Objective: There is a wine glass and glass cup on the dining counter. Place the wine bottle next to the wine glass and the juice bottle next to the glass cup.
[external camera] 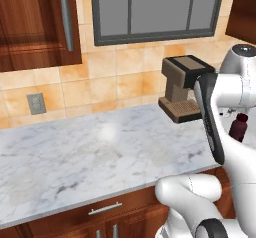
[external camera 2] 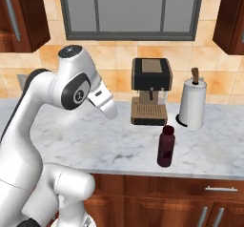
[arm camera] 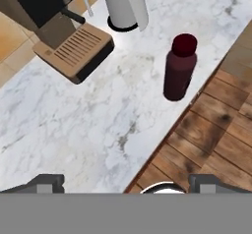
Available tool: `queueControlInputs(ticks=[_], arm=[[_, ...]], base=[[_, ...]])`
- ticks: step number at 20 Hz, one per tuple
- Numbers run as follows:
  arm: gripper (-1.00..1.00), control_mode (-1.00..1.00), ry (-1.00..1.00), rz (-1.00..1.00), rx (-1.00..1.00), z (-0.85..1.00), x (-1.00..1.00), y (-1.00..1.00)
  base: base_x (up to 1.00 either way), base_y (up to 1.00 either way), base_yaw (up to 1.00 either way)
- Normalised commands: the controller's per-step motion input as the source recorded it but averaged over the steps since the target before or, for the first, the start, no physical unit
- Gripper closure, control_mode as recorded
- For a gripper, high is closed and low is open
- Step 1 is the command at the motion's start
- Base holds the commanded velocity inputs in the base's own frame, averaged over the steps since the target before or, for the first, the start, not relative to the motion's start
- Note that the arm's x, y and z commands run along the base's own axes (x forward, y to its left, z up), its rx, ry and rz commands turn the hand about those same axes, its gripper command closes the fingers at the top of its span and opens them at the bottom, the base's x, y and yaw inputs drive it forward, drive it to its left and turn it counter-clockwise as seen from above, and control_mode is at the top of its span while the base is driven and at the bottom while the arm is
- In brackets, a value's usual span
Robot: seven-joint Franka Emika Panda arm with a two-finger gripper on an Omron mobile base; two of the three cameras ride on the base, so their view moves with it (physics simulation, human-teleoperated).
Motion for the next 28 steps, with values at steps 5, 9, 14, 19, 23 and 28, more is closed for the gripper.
queueControlInputs(ticks=[5, 9, 14, 19, 23, 28], arm=[[-1.00, -1.00, 0.00, 0.00, 0.00, 0.01, -0.15, -0.50], [-1.00, -1.00, 0.10, 0.00, 0.00, 0.00, -0.01, -0.49], [-1.00, -1.00, 0.14, 0.00, 0.00, 0.00, 0.00, -0.49], [-1.00, -1.00, 0.09, 0.00, 0.00, -0.05, -0.01, -0.50], [-1.00, -1.00, 0.10, 0.00, 0.01, -0.13, 0.00, -0.40], [-1.00, -1.00, 0.03, 0.01, 0.05, -0.23, 0.00, -0.22]], base=[[0.00, 0.00, 0.00], [0.00, 0.00, 0.00], [0.00, 0.00, 0.00], [0.00, 0.00, 0.00], [0.00, 0.00, 0.00], [0.00, 0.00, 0.00]])
